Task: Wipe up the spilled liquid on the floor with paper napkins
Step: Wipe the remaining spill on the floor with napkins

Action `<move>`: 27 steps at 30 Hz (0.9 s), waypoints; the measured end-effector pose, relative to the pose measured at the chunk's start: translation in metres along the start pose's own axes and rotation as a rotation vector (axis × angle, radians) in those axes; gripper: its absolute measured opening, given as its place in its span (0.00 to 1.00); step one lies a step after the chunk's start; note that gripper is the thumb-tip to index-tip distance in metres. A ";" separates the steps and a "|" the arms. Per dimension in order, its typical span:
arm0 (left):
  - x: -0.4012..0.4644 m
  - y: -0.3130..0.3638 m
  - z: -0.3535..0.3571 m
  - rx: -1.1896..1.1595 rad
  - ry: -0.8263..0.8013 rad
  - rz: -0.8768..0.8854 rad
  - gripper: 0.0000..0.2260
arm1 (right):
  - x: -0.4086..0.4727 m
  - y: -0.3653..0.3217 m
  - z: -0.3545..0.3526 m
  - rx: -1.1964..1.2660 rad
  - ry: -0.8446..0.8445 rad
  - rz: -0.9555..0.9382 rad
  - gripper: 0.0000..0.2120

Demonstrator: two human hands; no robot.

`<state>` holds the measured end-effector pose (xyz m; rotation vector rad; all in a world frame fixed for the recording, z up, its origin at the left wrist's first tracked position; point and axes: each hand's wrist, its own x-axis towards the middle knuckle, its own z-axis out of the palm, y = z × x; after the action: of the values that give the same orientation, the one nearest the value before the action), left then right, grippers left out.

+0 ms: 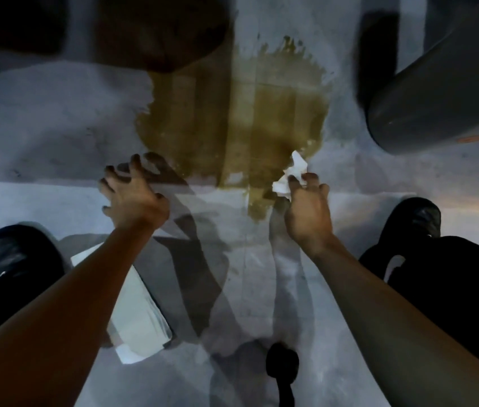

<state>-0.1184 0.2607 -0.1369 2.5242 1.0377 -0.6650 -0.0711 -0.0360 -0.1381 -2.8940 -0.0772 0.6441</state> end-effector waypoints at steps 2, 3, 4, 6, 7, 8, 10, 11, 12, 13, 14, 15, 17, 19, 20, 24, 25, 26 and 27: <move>0.009 -0.013 -0.004 -0.033 -0.102 -0.057 0.45 | -0.001 -0.006 -0.003 0.107 0.065 -0.009 0.21; 0.012 -0.018 -0.004 -0.030 -0.175 -0.054 0.48 | -0.003 -0.013 -0.003 0.186 0.061 -0.034 0.20; 0.013 -0.021 -0.003 -0.014 -0.238 -0.035 0.50 | -0.005 -0.022 0.000 0.248 0.026 -0.073 0.19; 0.016 -0.028 -0.002 0.010 -0.284 0.011 0.52 | -0.005 -0.036 0.012 0.316 -0.046 -0.134 0.19; 0.018 -0.030 -0.001 0.013 -0.282 0.028 0.52 | -0.003 -0.040 0.017 0.329 -0.052 -0.143 0.19; 0.020 -0.031 -0.002 0.023 -0.274 0.051 0.51 | 0.001 -0.041 0.020 0.330 -0.051 -0.144 0.18; 0.021 -0.032 -0.005 0.059 -0.269 0.091 0.50 | 0.005 -0.039 0.018 0.295 -0.095 -0.159 0.18; 0.021 -0.032 -0.005 0.063 -0.270 0.093 0.49 | 0.006 -0.035 0.014 0.259 -0.134 -0.183 0.19; 0.020 -0.030 -0.004 0.062 -0.274 0.086 0.49 | 0.005 -0.030 0.009 0.237 -0.147 -0.209 0.20; 0.019 -0.029 -0.003 0.056 -0.278 0.076 0.49 | 0.004 -0.027 0.005 0.239 -0.133 -0.217 0.21; 0.019 -0.028 -0.002 0.054 -0.282 0.069 0.50 | 0.004 -0.025 0.002 0.253 -0.107 -0.202 0.22; 0.019 -0.029 -0.001 0.058 -0.286 0.067 0.50 | 0.002 -0.027 0.002 0.257 -0.083 -0.165 0.23; 0.020 -0.031 0.000 0.067 -0.287 0.073 0.51 | 0.001 -0.042 0.007 0.219 -0.080 -0.102 0.22; 0.022 -0.032 -0.001 0.074 -0.288 0.094 0.51 | 0.002 -0.054 0.020 0.171 -0.098 -0.101 0.20; 0.023 -0.033 -0.001 0.076 -0.289 0.102 0.52 | 0.004 -0.055 0.024 0.155 -0.122 -0.124 0.20; 0.022 -0.033 0.000 0.065 -0.294 0.097 0.52 | 0.010 -0.041 0.024 0.211 -0.069 -0.132 0.12; 0.023 -0.033 0.002 0.065 -0.291 0.097 0.52 | 0.008 -0.039 0.018 0.215 -0.054 -0.107 0.10; 0.023 -0.034 0.002 0.065 -0.290 0.096 0.53 | 0.007 -0.035 0.016 0.238 -0.012 -0.065 0.10; 0.024 -0.034 0.003 0.066 -0.294 0.095 0.53 | 0.004 -0.032 0.014 0.303 0.019 0.003 0.10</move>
<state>-0.1288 0.2960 -0.1562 2.4164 0.7994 -1.0195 -0.0744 -0.0022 -0.1467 -2.6083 0.0260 0.5732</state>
